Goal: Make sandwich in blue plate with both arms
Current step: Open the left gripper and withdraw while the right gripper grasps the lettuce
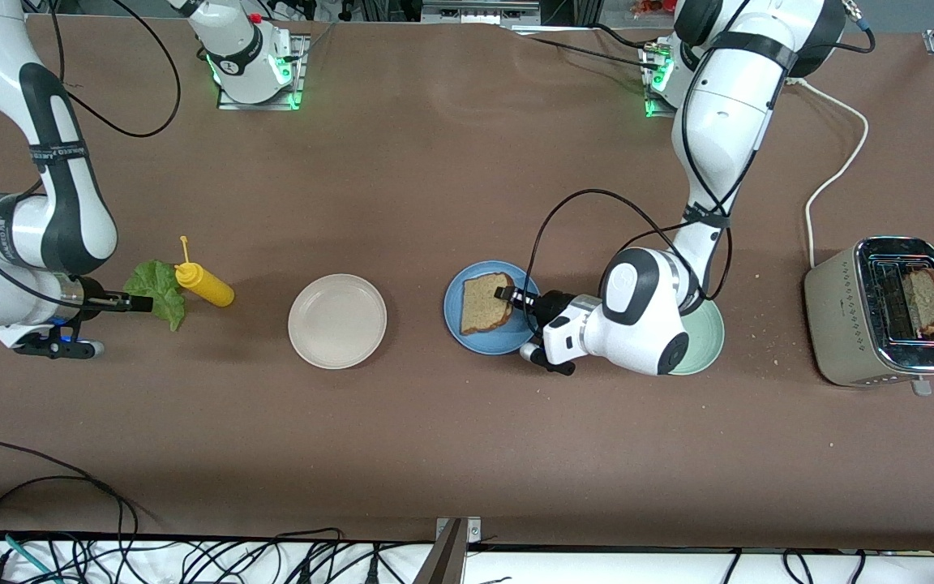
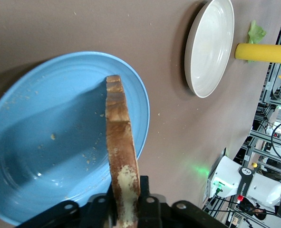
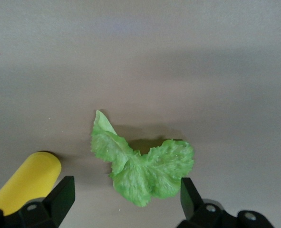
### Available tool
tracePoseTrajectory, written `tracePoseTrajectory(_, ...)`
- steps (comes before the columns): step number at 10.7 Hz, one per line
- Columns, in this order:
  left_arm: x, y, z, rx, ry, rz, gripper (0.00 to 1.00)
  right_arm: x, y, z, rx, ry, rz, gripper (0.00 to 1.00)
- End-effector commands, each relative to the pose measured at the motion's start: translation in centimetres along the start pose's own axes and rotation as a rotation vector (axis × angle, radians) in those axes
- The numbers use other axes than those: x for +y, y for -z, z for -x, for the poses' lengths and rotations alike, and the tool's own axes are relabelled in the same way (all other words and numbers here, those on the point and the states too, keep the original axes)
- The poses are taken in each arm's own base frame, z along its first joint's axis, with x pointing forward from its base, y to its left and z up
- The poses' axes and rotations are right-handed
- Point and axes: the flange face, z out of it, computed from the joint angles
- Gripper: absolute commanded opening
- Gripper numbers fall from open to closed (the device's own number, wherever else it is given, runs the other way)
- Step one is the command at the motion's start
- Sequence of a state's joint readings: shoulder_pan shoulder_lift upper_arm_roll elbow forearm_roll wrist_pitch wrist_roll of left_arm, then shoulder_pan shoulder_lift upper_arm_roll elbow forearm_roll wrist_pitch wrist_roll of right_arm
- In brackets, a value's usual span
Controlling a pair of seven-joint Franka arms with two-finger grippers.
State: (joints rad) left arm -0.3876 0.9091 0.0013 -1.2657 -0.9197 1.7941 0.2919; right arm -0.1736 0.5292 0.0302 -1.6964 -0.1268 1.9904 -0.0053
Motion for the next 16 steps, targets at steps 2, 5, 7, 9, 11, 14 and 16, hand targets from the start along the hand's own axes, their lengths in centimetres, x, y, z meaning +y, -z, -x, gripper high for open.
tracePoseTrajectory(2,-1.6,3.9,-0.1,0.024,-0.065,-0.037,1.00,1.3,-3.1,0.6,-0.050,0.000,0.007,0.99)
tracePoseTrajectory(5,-1.8,6.8,0.8,-0.012,-0.108,-0.166,1.00,2.4,-4.9,0.5,-0.072,0.009,0.008,0.99)
tracePoseTrajectory(7,-1.3,9.3,1.7,-0.033,-0.138,-0.283,1.00,2.3,-5.8,0.4,-0.086,0.009,0.005,0.99)
tracePoseTrajectory(9,-0.9,13.9,3.0,-0.031,-0.150,-0.383,1.00,2.3,-7.1,0.1,-0.086,0.011,0.001,0.99)
tracePoseTrajectory(11,0.8,19.7,5.5,-0.038,-0.164,-0.530,1.00,2.4,-8.1,0.1,-0.095,0.015,-0.003,0.98)
tracePoseTrajectory(14,5.2,27.7,10.1,0.006,-0.132,-0.696,1.00,2.6,-8.1,0.1,-0.101,0.018,-0.004,0.49)
tracePoseTrajectory(16,8.8,31.6,13.8,0.039,-0.064,-0.799,1.00,2.6,-8.3,0.2,-0.107,0.023,-0.005,0.30)
